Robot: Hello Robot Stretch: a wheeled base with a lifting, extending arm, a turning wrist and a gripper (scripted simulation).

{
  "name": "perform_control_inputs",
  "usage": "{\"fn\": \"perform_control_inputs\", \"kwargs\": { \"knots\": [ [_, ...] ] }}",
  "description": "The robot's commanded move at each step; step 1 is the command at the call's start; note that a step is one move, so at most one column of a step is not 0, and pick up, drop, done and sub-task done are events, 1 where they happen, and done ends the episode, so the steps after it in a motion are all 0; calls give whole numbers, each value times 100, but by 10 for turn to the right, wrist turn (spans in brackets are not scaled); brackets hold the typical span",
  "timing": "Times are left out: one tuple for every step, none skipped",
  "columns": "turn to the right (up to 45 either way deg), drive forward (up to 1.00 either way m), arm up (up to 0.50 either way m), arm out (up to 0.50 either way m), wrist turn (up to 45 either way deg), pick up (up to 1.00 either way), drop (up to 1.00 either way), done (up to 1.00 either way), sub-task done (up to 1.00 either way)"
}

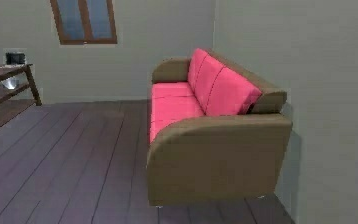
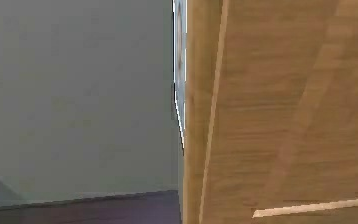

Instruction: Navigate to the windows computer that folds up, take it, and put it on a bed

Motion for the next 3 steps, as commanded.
{"fn": "perform_control_inputs", "kwargs": {
  "knots": [
    [-300, 0, 0, 0, 0, 0, 0, 0, 0],
    [0, 100, 0, 0, 0, 0, 0, 0, 0],
    [-30, 0, 0, 0, 0, 0, 0, 0, 0]
  ]
}}
